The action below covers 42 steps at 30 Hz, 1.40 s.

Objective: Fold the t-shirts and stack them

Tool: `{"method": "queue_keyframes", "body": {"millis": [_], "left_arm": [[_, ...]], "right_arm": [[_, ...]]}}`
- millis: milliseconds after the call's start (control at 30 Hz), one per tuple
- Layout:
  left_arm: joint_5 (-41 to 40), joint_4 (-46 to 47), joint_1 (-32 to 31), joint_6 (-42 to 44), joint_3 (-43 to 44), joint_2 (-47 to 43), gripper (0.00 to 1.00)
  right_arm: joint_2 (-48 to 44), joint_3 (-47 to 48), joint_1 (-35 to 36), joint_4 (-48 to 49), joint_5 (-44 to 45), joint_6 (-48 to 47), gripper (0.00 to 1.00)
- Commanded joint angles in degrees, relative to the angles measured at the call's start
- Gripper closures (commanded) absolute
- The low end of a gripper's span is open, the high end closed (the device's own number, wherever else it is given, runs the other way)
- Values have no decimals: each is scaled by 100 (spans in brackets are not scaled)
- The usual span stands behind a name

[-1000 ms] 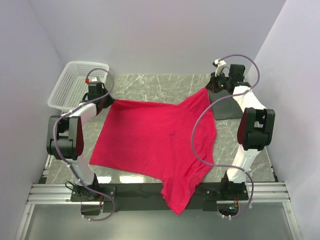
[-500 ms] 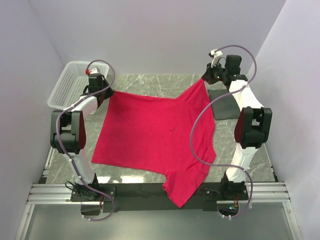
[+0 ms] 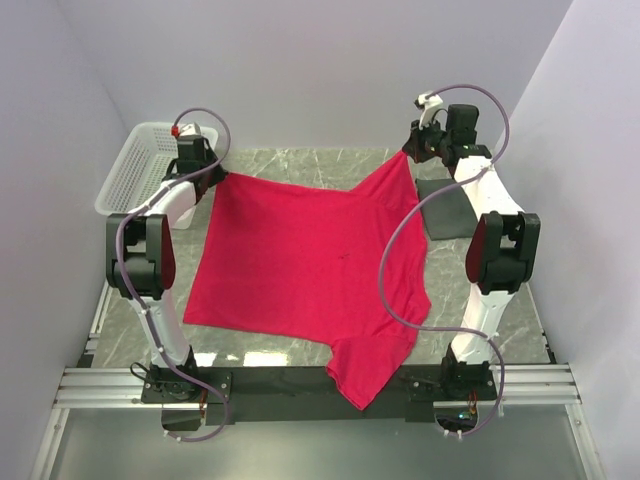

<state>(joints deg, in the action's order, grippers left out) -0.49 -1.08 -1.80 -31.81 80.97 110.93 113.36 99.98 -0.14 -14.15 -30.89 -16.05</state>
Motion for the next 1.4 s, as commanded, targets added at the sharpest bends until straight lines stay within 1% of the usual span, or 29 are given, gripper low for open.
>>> {"method": "queue_keyframes", "body": {"millis": [0, 200, 433, 600, 633, 733, 967, 1233, 1367], "left_arm": [[-92, -32, 31, 237, 437, 165, 100], [5, -94, 31, 316, 657, 411, 100], [111, -6, 31, 377, 683, 403, 99], [233, 64, 31, 378, 534, 289, 99], [242, 247, 31, 386, 508, 262, 99], [321, 389, 31, 395, 324, 165, 99], [436, 530, 31, 457, 130, 7, 99], [471, 451, 40, 588, 147, 33, 99], [454, 433, 48, 659, 182, 51, 100]], "right_arm": [[-77, 355, -12, 246, 40, 76, 100], [-209, 276, -12, 237, -83, 164, 100], [-394, 136, -12, 211, -233, 234, 100], [-578, -66, -12, 211, -443, 313, 100], [-596, -110, -12, 202, -479, 331, 100], [-692, -277, 137, 150, -602, 313, 100], [-991, -602, 155, 36, -909, 322, 100], [-1360, -901, 155, -377, -1305, 50, 100], [-1615, -1235, 164, -457, -1358, -117, 100]]}}
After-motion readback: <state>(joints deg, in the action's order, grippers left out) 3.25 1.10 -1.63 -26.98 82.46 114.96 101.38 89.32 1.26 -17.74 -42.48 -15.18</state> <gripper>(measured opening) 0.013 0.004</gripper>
